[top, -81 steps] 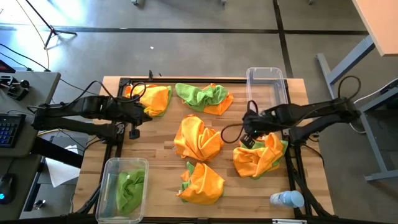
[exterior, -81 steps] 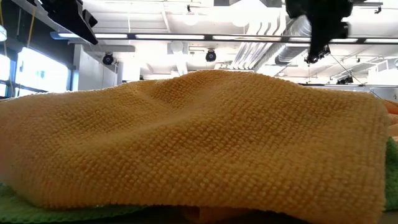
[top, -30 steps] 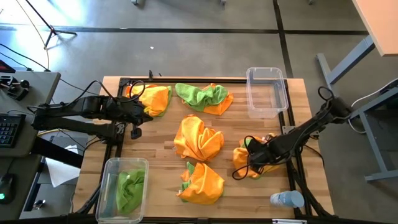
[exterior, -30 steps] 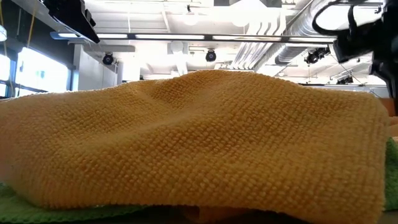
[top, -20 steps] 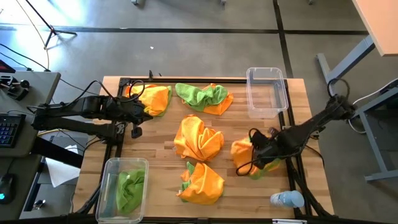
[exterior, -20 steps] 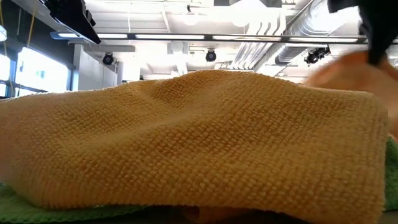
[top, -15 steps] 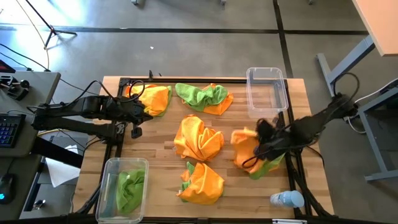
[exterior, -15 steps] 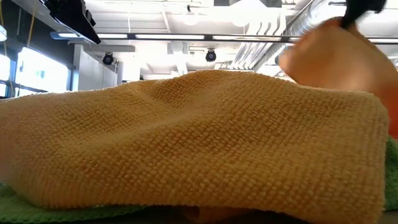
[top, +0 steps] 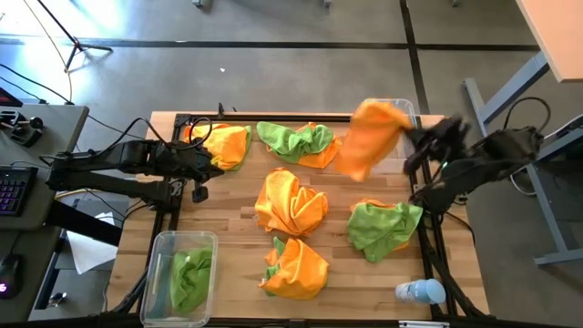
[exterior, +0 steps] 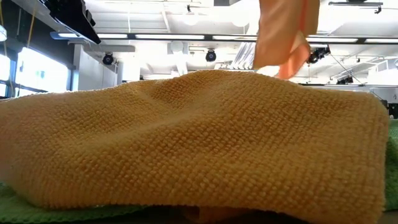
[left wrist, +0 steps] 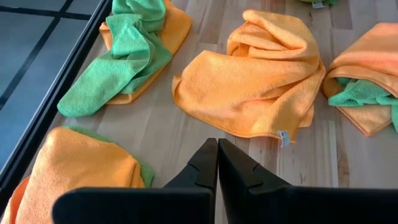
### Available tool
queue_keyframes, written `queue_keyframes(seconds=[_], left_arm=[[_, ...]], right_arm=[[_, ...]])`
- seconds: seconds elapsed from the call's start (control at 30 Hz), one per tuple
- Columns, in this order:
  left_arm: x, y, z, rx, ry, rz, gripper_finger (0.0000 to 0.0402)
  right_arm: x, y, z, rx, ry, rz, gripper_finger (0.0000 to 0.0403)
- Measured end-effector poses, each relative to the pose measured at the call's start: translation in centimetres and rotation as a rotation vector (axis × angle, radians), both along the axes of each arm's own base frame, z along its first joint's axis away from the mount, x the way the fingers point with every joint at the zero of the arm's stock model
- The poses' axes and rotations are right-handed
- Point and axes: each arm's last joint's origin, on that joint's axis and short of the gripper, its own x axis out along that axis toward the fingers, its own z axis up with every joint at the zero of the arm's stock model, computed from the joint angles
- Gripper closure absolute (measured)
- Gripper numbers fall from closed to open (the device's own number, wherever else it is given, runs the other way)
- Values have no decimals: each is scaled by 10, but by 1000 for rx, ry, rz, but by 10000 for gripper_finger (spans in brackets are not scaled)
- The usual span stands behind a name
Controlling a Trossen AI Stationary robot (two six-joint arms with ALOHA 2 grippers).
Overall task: Sort microfiber towel by color & place in baskets
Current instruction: Put the orange microfiber towel into the top transparent bin
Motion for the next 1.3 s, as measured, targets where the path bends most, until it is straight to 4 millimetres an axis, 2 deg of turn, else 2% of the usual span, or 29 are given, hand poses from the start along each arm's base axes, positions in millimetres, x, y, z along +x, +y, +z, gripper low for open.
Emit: queue_keyframes(seconds=[0.17, 0.4, 0.77, 1.03, 1.3], left_arm=[[0, 0, 0, 6, 1, 4, 401], [0, 1, 0, 24, 3, 13, 401], [4, 1, 5, 29, -65, 11, 401], [8, 1, 10, 51, -124, -5, 401], [8, 1, 10, 49, -126, -3, 401]], right_arm=[[-22, -24, 11, -79, -52, -192, 403], [-36, -43, -3, -60, -14, -353, 403], [-23, -53, -31, -59, 122, -472, 403], [-21, -65, -25, -45, 61, -589, 403], [3, -88, -12, -27, -29, -663, 403]])
